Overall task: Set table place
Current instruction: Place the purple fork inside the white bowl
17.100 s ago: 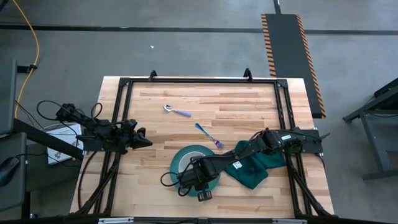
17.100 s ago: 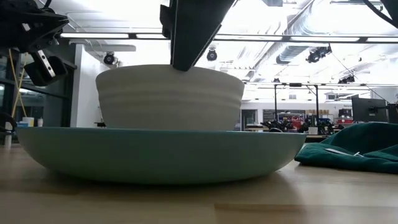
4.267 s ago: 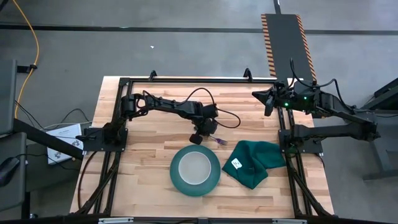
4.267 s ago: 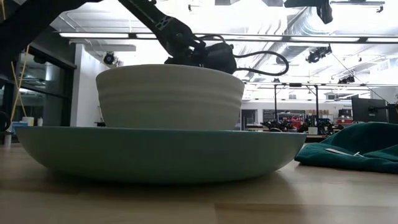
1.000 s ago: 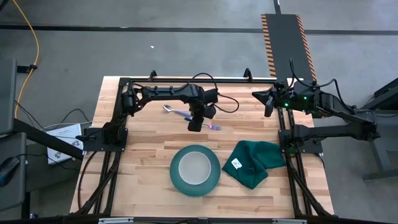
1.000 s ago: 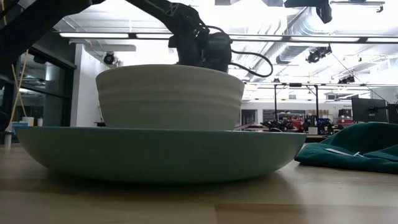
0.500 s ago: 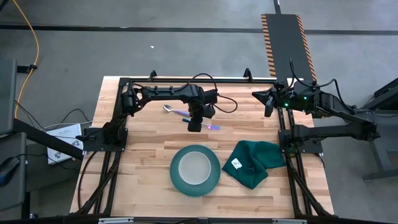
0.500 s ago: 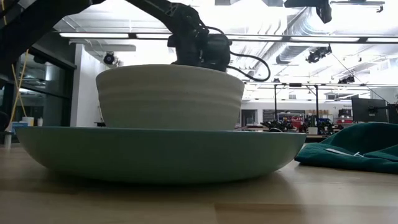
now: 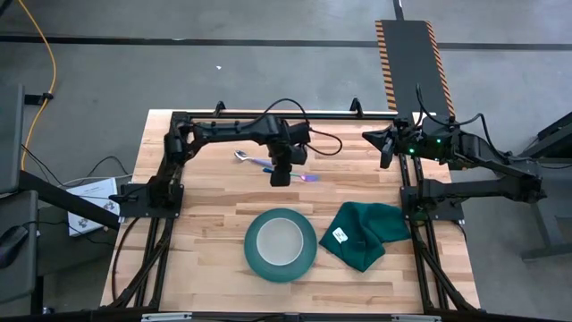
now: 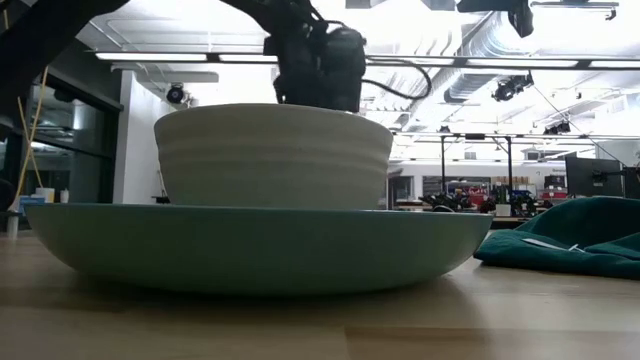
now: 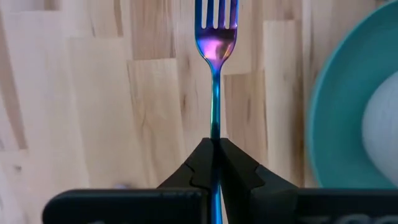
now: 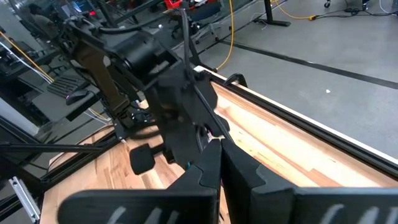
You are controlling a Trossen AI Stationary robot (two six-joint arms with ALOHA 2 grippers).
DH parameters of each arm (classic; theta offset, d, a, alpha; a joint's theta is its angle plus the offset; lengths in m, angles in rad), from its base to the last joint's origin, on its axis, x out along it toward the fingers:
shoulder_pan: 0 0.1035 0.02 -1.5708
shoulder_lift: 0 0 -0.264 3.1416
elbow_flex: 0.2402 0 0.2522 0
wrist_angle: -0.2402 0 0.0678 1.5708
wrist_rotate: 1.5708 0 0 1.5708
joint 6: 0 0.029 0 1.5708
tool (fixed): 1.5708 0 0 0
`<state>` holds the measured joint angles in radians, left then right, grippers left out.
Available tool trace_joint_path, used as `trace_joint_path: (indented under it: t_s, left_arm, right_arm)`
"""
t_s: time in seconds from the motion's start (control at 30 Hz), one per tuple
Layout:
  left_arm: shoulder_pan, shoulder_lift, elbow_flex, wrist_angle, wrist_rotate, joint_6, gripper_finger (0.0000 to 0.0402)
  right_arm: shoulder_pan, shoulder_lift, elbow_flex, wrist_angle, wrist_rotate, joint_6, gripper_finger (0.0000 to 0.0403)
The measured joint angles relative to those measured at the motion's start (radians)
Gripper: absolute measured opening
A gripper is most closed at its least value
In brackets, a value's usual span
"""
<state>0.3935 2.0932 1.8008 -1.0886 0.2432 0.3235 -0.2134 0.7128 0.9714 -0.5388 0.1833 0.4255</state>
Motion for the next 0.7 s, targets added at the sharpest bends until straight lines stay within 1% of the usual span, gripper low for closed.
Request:
trace_joint_path:
  t_s: [0.43, 0.7]
  left_arm:
    - [0.006, -0.129, 0.0, -0.024, 0.0, -0.07, 0.0007]
    - [0.006, -0.212, 0.0, -0.078, -0.012, -0.086, 0.0007]
  right_arm:
    - [0.0, 0.0, 0.0, 0.0, 0.0, 0.0, 0.0]
    - [0.0, -0.001, 0.0, 0.004, -0.002, -0.004, 0.0]
